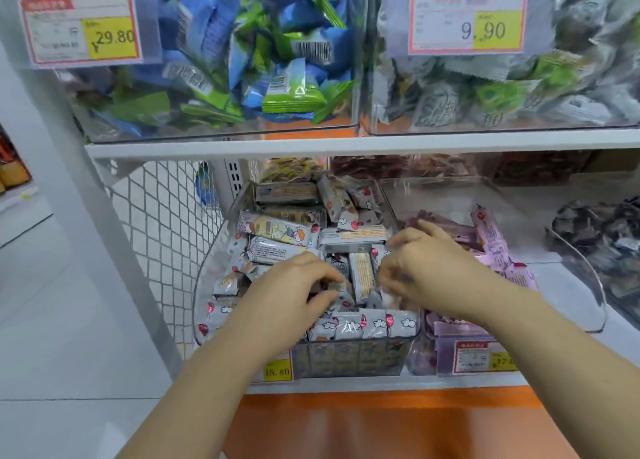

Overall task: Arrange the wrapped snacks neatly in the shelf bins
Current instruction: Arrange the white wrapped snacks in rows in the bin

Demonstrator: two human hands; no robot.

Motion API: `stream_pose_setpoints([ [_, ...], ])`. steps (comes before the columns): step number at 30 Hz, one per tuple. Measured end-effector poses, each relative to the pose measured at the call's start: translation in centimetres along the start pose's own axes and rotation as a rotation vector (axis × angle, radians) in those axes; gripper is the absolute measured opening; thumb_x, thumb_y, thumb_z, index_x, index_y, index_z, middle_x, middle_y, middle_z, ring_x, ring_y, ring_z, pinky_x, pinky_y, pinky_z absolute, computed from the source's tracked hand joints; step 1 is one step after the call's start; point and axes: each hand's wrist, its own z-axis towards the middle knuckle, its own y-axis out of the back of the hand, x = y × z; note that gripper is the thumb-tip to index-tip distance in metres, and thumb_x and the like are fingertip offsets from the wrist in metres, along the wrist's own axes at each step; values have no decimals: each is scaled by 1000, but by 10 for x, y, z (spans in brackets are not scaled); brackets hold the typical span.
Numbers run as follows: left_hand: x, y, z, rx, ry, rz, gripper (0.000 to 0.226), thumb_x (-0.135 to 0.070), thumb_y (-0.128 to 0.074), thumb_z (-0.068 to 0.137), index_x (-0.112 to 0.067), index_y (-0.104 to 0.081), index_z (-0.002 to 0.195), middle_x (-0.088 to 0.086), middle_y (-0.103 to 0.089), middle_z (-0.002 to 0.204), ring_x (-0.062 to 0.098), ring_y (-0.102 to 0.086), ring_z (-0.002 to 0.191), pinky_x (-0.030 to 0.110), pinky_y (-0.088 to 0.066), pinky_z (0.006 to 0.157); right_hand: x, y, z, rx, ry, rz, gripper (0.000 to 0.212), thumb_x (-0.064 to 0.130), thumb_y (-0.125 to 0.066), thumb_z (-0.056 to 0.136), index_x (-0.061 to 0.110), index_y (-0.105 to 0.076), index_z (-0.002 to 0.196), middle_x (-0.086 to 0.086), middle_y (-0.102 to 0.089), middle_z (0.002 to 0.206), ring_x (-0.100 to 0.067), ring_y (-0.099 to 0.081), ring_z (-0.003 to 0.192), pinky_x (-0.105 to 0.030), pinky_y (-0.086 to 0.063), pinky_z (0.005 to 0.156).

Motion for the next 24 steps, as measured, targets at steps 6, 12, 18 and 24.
stream_pose_setpoints([
  [6,-12,-6,17,9,-19,28,23,-26,-56,92,-31,-61,114,-20,-54,96,-5,-50,85,9,-39,74,-10,-5,-1,-346,54,230,9,25,-57,91,21,-65,88,12,-60,76,-14,-52,79,-20,-22,73],
  [12,-12,-6,22,27,30,-50,24,-23,-59,90,-33,-63,111,-22,-61,95,-8,-55,87,11,-45,77,-18,1,-4,-381,126,278,10,17,-57,91,15,-66,89,2,-66,84,-16,-56,80,-32,-45,73],
  [18,-25,-5,19,55,24,-368,38,-28,-61,88,-45,-52,121,-26,-61,91,-9,-57,72,13,-47,64,-17,10,-16,-555,108,409,16,27,-55,86,23,-69,91,24,-57,81,3,-50,73,-21,-45,69],
  [24,-33,-13,19,-41,44,-501,43,-27,-65,85,-41,-51,123,-14,-53,77,-4,-51,63,10,-43,60,2,9,-17,-581,179,581,14,13,-57,88,15,-69,95,6,-64,101,-1,-58,93,-16,-45,84],
])
